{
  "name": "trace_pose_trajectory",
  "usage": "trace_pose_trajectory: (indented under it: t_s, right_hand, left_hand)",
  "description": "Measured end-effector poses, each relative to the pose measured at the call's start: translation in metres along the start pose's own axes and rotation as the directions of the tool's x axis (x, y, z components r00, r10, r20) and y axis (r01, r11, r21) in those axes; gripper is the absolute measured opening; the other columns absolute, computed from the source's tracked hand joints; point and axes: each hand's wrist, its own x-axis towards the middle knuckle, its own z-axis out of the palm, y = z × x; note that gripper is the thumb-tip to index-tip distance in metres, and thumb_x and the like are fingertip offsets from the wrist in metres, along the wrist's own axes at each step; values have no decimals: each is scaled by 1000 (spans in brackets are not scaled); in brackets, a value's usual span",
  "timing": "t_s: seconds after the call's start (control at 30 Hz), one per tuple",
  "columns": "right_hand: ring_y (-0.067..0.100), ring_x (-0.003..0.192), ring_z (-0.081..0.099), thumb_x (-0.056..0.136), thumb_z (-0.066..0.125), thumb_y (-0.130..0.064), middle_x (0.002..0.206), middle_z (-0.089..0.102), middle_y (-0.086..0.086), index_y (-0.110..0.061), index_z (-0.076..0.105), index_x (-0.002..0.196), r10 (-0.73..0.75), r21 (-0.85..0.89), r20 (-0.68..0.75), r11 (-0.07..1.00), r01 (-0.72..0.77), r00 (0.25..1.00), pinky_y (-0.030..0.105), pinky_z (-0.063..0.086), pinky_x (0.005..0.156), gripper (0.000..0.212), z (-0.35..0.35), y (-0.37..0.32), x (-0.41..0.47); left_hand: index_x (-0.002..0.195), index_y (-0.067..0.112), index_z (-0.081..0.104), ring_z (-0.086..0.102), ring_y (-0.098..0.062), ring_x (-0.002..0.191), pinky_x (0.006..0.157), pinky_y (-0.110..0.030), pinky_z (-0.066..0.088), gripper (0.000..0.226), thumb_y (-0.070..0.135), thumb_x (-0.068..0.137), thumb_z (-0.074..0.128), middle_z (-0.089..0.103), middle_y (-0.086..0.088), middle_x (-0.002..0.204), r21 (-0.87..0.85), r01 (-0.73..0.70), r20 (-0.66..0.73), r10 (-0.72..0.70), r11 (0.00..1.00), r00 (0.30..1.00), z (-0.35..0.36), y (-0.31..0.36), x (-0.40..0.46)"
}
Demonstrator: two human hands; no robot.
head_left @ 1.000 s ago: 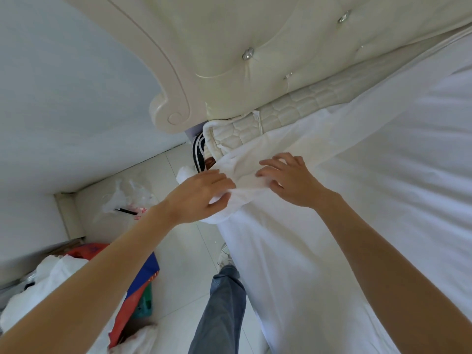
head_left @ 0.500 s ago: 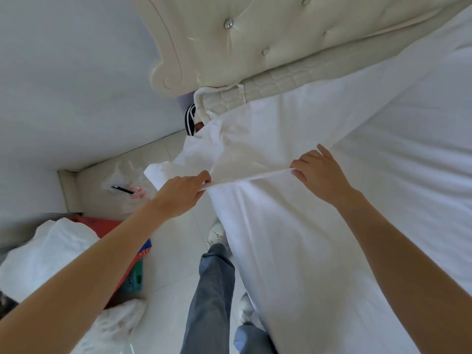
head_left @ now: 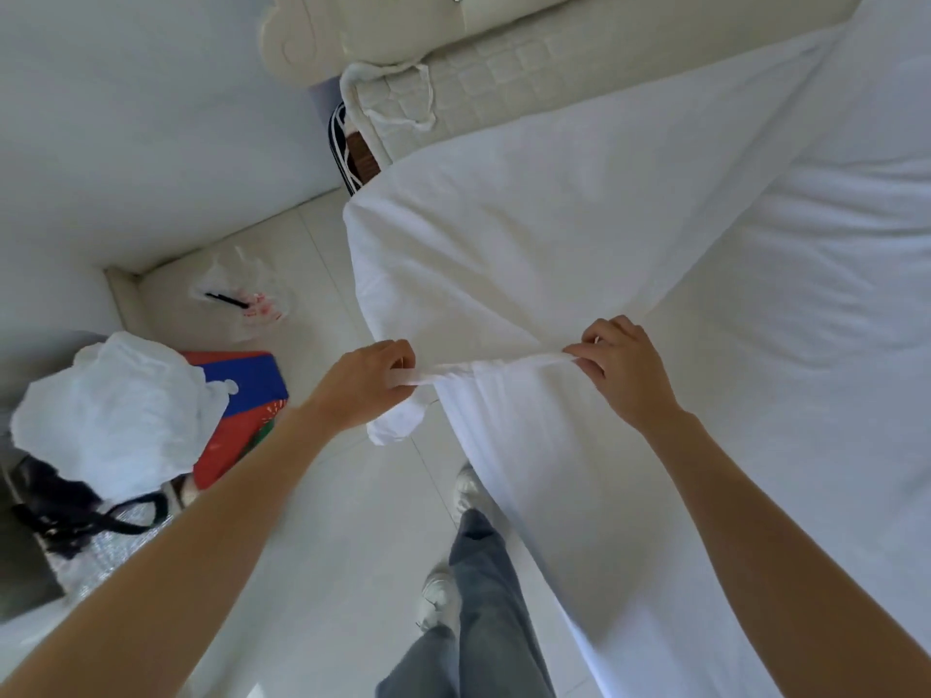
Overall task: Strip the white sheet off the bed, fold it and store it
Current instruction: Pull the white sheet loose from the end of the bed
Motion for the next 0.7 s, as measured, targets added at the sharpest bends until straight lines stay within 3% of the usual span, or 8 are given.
trace_pose_trajectory:
  t_s: [0.17,0.27,0.37,0.53,0.7]
  right_hand:
    - [27,78,50,76,73,-5,81,57,5,-13,75,92,150,16,-56,989,-149,987,29,35,73,18,3,-14,-101]
    - [28,78,52,76,73,-5,80,57,6,-13,74,93,166,4,-73,986,-167,983,29,35,72,19,-4,-18,-155]
    - [29,76,52,75,73,-4,79,57,6,-13,74,93,166,3,-80,986,-166,983,31,38,71,20,-12,-23,-210]
    - [28,76,51,74,74,-2,79,58,5,-14,75,92,191,3,-76,982,-191,979,30,40,72,21,-20,-11,-304]
    - [26,79,55,73,75,-5,77,59,0,-19,76,89,227,-24,-76,973,-229,971,30,27,76,21,-32,14,-408]
  left_hand:
    - [95,28,53,53,-13,70,63,-28,39,26,51,83,57,55,17,83,75,-47,69,42,996,997,57,29,-72]
    - [93,31,49,49,-10,60,57,-26,40,40,65,83,31,54,16,72,17,-78,21,77,997,997,82,54,-113]
    - [94,31,50,53,-12,62,55,-26,39,37,53,86,21,57,16,77,-6,-154,-26,154,988,988,107,77,-152]
    - [94,17,61,60,-15,70,57,-24,43,16,28,94,50,64,7,87,32,-216,-33,217,976,976,163,124,-208]
    - [90,10,61,57,-16,64,57,-30,47,12,21,92,55,63,4,81,38,-247,-9,248,968,969,232,196,-269]
